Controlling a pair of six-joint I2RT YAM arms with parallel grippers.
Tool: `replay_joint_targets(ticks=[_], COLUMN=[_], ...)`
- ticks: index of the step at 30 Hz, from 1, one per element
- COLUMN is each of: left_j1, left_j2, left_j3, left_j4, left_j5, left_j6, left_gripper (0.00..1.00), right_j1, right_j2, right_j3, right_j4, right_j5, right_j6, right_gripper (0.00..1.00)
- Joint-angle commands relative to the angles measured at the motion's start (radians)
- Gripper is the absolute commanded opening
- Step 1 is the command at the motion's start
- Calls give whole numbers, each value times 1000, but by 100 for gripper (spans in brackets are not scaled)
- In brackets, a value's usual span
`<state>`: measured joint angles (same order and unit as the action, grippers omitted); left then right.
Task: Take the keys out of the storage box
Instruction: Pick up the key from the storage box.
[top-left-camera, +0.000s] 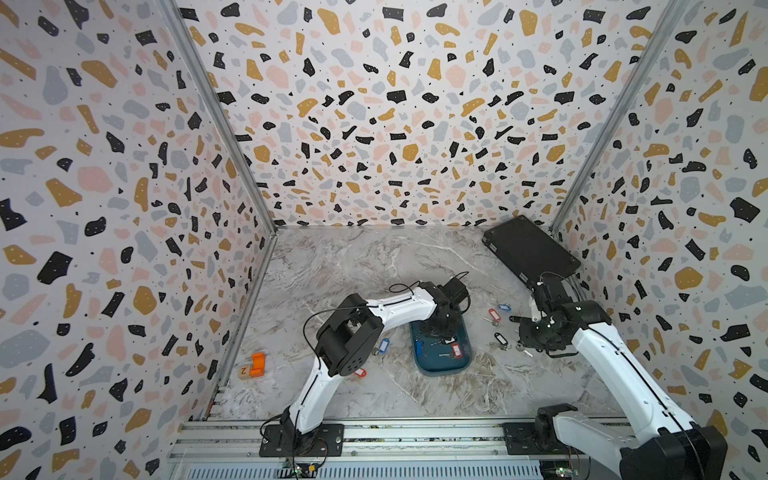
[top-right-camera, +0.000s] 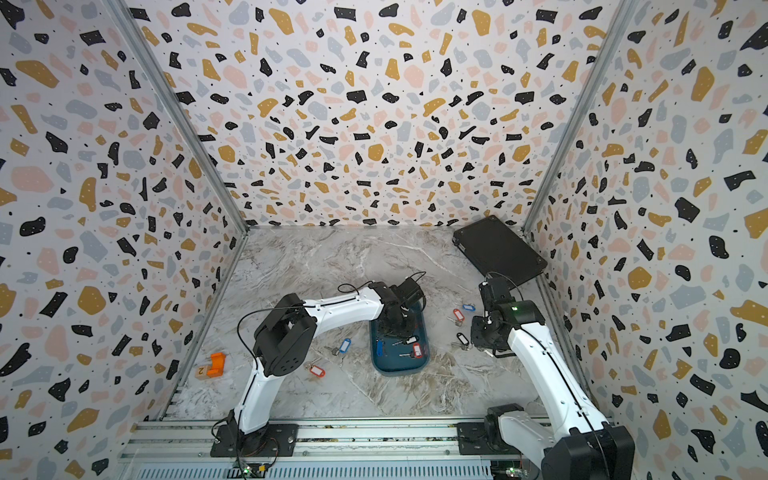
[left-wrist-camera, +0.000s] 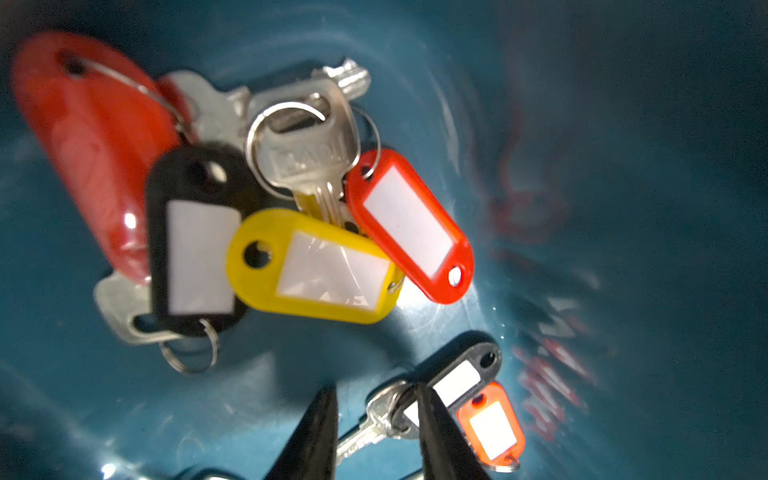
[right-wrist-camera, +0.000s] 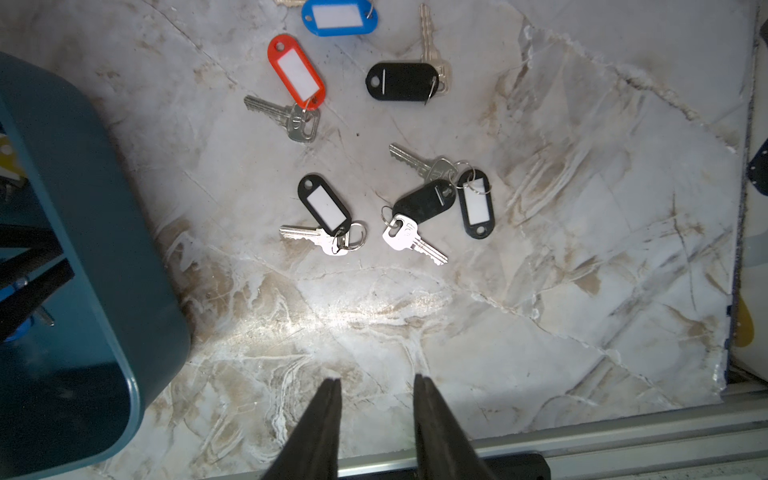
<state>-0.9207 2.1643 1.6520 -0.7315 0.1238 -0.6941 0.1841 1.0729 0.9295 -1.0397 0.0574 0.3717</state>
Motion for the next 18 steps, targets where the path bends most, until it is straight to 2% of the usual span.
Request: replay_joint_targets(ticks=[1,4,9,18], left_j1=[-7,-7,-7,-6], left_j2=[18,19,26,-68], left_j3=[23,25,58,63], left_j4=[-3,-3,-44,-92], left_j5=[11,13,18,-38], left_j6=[-7,-8,5,34], left_gripper=[31,25,1,0], right_j1=[-2,-2,-1,-2], right_j2=[-1,-1,-1,-2], right_j3=[-4,-4,-4,-4], right_j4=[-11,-10,-10,-11], right_j5=[-1,-1,1,4], right_j6=[-9,-8,-9,-8], right_gripper=[34,34,33,32])
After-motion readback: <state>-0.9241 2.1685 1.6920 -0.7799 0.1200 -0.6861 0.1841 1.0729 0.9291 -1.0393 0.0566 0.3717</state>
